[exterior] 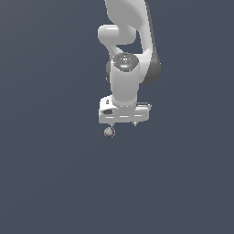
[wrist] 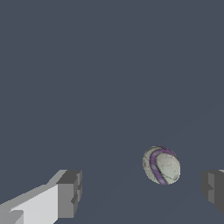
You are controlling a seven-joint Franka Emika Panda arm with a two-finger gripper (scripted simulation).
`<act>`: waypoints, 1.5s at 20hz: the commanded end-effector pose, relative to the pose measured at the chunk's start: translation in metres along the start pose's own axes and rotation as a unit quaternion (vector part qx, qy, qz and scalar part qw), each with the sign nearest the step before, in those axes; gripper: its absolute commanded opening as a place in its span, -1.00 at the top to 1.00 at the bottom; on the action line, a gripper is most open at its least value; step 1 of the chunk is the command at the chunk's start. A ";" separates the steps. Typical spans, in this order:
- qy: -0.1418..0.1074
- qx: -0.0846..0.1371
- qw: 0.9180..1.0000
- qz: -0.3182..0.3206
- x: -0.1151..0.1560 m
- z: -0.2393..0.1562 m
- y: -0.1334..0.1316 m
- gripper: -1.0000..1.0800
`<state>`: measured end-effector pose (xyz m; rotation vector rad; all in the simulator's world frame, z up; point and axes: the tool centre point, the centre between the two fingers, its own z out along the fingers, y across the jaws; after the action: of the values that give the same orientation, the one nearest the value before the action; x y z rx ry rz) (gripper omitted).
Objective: Pick up the object and move it to a goal position.
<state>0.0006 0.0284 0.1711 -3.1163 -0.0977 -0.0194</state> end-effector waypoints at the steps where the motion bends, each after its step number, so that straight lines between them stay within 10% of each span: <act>1: 0.000 0.000 1.000 0.000 0.000 0.000 0.000 -0.92; 30: -0.002 0.000 0.997 -0.080 -0.022 0.039 0.032 -0.92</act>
<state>-0.0153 0.0020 0.1382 -3.0995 -0.3029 -0.0167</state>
